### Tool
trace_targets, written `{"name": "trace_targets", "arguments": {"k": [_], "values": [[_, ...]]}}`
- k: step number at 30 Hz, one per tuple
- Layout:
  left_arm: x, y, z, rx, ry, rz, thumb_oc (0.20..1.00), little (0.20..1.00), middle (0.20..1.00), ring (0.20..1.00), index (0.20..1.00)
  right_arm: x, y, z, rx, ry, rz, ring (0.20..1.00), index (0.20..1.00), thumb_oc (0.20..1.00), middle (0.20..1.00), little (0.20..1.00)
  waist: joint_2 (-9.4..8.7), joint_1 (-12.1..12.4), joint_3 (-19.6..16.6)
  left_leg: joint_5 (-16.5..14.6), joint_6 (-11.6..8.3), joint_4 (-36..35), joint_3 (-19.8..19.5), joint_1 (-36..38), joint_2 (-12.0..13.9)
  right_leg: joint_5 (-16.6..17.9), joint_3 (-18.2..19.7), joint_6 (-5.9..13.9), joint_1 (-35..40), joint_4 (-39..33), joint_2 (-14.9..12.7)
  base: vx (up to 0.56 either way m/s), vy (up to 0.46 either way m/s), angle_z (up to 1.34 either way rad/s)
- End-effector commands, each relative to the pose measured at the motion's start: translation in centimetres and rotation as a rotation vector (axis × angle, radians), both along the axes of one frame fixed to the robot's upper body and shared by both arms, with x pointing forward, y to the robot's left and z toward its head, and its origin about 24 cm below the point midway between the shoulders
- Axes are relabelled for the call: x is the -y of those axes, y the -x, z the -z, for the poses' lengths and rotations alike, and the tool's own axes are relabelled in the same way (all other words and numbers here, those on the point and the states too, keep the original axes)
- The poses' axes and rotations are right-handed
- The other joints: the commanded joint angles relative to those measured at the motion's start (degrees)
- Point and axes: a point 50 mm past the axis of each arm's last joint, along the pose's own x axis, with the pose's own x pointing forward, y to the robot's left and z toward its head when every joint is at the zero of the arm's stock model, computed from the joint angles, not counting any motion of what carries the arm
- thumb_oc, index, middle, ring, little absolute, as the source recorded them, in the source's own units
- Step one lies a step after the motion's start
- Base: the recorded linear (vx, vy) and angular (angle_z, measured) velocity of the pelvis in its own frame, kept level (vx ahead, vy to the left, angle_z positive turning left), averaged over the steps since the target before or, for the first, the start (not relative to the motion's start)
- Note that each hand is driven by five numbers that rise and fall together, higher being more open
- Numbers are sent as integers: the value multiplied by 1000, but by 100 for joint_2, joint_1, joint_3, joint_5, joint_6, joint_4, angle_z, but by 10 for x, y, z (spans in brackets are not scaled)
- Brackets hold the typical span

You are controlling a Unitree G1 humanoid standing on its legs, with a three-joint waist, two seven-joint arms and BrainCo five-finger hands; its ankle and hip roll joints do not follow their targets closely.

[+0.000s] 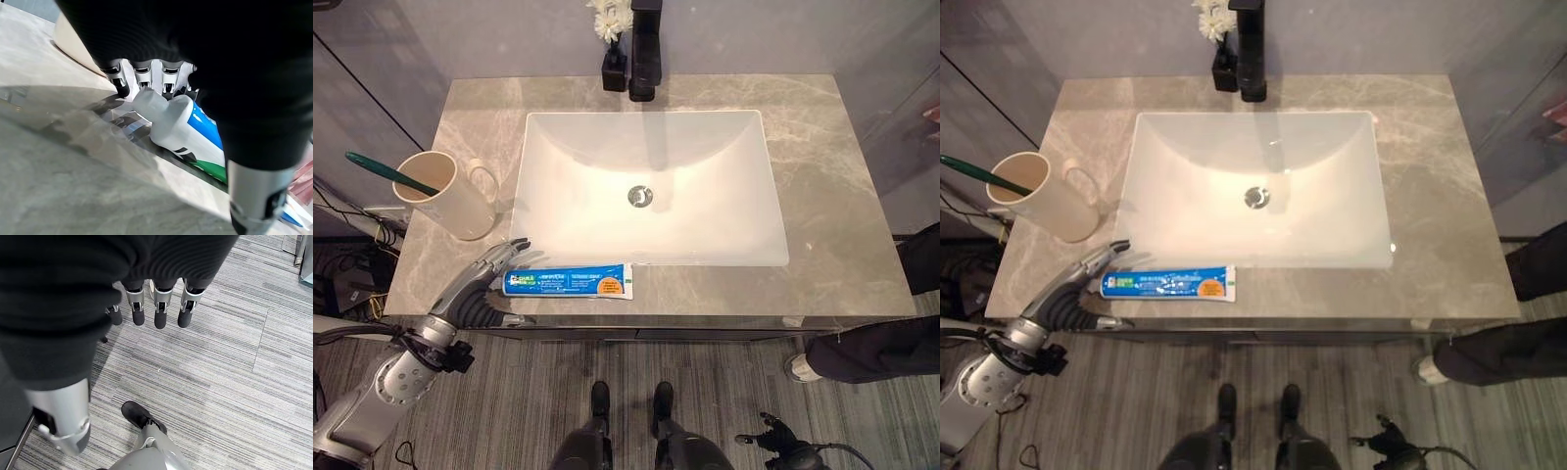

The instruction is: Put brush and paste in cup on sink, flatten towel.

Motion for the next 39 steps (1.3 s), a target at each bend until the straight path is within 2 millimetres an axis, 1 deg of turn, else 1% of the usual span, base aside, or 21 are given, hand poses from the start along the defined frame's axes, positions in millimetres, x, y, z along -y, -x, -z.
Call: {"name": "trace_targets", "arguments": {"k": [1,8,13,16,19,20,22,23,24,26,27,28,29,30,33,35,36,37,39], "values": [[7,-2,15,-62,46,21,931,931,931,931,931,-4,-8,-2,33,-3,-13,1000,1000,1000,1000,1000,-177,-188,-218,-170,-250,12,-343,13,255,13,283,589,-48,35,-411,0,0,0],[9,-2,21,-83,18,30,912,912,912,912,912,-6,-13,-3,53,-7,-19,1000,1000,1000,1000,1000,-216,-202,-230,-162,-252,12,-308,-35,266,30,311,592,-116,35,-397,1,0,-1],[11,-3,21,-89,-79,68,893,893,893,893,893,-7,-17,-5,72,-7,-26,1000,1000,1000,1000,1000,-230,-213,-231,-169,-254,12,-306,-51,268,31,317,597,-130,35,-396,0,0,0],[12,-2,23,-98,-107,81,868,868,868,868,868,-7,-20,-6,84,-6,-35,1000,1000,1000,1000,1000,-228,-222,-221,-170,-255,12,-295,-56,278,35,334,600,-150,35,-393,-3,1,-1],[12,-2,25,-106,-126,87,865,865,865,865,865,-6,-19,-6,85,0,-35,1000,1000,1000,1000,1000,-229,-223,-207,-166,-253,12,-291,-70,278,49,338,605,-170,35,-395,-3,1,-1],[11,-2,25,-105,-141,89,837,837,837,837,837,-6,-20,-7,88,2,-37,1000,1000,1000,1000,1000,-231,-229,-200,-162,-254,12,-285,-72,281,53,345,605,-179,35,-392,0,0,0],[12,-2,27,-108,-158,98,812,812,812,812,812,-6,-20,-7,90,4,-39,1000,1000,1000,1000,1000,-225,-233,-192,-163,-254,12,-280,-74,280,58,346,607,-183,35,-396,0,0,0],[12,-2,27,-107,-159,98,777,777,777,777,777,-6,-20,-7,91,4,-38,1000,1000,1000,1000,1000,-225,-230,-191,-163,-254,12,-280,-74,280,58,346,607,-182,35,-396,0,0,0],[13,-2,27,-107,-174,106,777,777,777,777,777,-6,-20,-7,92,7,-39,1000,1000,1000,1000,1000,-225,-235,-192,-166,-255,12,-278,-71,281,57,351,609,-183,35,-395,0,0,0],[13,-2,28,-112,-190,115,674,674,674,674,674,-6,-21,-7,94,8,-38,1000,1000,1000,1000,1000,-224,-234,-196,-172,-256,12,-268,-68,285,57,353,608,-187,35,-397,-5,2,-5],[13,-2,29,-117,-206,120,645,645,645,645,645,-5,-20,-7,93,10,-38,1000,1000,1000,1000,1000,-219,-245,-198,-174,-255,12,-268,-69,284,54,359,611,-190,35,-395,-13,5,-5],[14,-1,30,-122,-236,136,592,592,592,592,592,-4,-20,-8,96,15,-39,1000,1000,1000,1000,1000,-219,-251,-206,-176,-256,12,-250,-69,291,54,365,612,-196,35,-397,-11,4,-3],[14,-1,30,-122,-236,137,592,592,592,592,592,-4,-20,-8,96,15,-38,1000,1000,1000,1000,1000,-220,-248,-209,-175,-256,12,-248,-71,291,55,368,612,-199,35,-396,0,0,0],[14,-1,31,-123,-260,146,570,570,570,570,570,-2,-20,-9,99,22,-40,1000,1000,1000,1000,1000,-220,-265,-210,-177,-256,12,-237,-68,292,62,377,616,-213,35,-394,0,0,0],[14,-2,32,-127,-295,158,564,564,564,564,564,0,-19,-9,100,28,-40,1000,1000,1000,1000,1000,-215,-266,-212,-181,-257,12,-230,-67,291,65,393,620,-216,35,-390,-9,0,-5],[12,-1,33,-129,-352,175,529,529,529,529,529,1,-21,-10,113,32,-39,1000,1000,1000,1000,1000,-220,-277,-200,-176,-257,12,-215,-76,298,77,410,623,-236,35,-387,0,0,0],[13,-1,34,-128,-353,175,520,520,520,520,520,1,-21,-10,113,32,-38,1000,1000,1000,1000,1000,-222,-273,-201,-175,-257,12,-214,-77,298,77,411,623,-238,35,-387,0,0,0],[13,-2,34,-126,-400,197,200,200,200,200,200,3,-22,-12,122,39,-32,1000,1000,1000,1000,1000,-233,-285,-198,-178,-257,12,-210,-85,299,100,420,636,-257,35,-381,0,0,0],[14,-1,37,-126,-427,216,200,200,200,200,200,7,-22,-13,127,52,-21,1000,1000,1000,1000,1000,-232,-297,-200,-183,-257,12,-200,-83,302,107,435,642,-267,35,-381,0,0,0]]}}
